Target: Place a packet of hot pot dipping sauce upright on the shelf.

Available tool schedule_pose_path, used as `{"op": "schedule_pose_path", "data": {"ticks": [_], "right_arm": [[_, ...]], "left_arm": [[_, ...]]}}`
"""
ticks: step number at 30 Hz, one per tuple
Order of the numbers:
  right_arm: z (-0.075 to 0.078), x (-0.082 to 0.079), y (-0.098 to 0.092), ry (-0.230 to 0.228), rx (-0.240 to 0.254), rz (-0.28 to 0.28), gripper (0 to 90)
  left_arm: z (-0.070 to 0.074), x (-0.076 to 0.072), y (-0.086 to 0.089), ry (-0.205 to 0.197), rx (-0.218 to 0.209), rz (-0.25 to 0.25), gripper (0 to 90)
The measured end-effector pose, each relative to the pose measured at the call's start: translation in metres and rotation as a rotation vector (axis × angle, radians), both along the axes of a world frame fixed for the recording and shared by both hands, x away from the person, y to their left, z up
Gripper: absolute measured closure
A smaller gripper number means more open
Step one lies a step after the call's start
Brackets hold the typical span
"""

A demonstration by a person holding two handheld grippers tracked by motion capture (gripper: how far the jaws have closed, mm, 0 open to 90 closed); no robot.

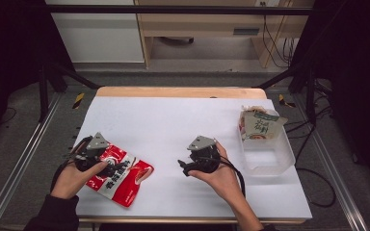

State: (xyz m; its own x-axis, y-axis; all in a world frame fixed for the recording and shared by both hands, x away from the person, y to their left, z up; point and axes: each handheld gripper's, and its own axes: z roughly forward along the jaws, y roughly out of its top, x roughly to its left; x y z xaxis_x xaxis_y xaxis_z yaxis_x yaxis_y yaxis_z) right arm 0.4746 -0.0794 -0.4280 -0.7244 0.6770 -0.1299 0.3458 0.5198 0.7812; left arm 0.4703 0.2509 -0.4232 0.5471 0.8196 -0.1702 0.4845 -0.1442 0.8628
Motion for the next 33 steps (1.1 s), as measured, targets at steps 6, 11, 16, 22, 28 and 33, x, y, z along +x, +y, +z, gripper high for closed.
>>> {"op": "schedule_pose_path", "data": {"ticks": [6,11,16,22,28,33], "right_arm": [[-0.014,-0.005,-0.002,0.006,-0.010,-0.017,11.6],[-0.022,-0.007,0.003,0.017,-0.023,0.007,10.5],[-0.023,-0.006,-0.003,0.018,-0.015,-0.009,11.3],[-0.027,-0.006,-0.003,0.024,-0.032,-0.011,11.9],[-0.031,-0.004,-0.001,0.041,-0.055,-0.009,11.8],[-0.031,-0.005,0.000,0.036,-0.057,-0.008,12.0]], "left_arm": [[0.000,0.000,0.009,-0.012,-0.006,0.032,6.1],[-0.004,-0.004,0.019,-0.028,-0.026,0.090,7.4],[-0.007,-0.013,0.038,-0.049,-0.013,0.144,9.0],[-0.010,-0.020,0.067,-0.042,-0.016,0.174,8.9],[-0.020,-0.027,0.085,-0.019,-0.012,0.188,9.0],[-0.026,-0.034,0.093,0.009,0.014,0.183,8.9]]}}
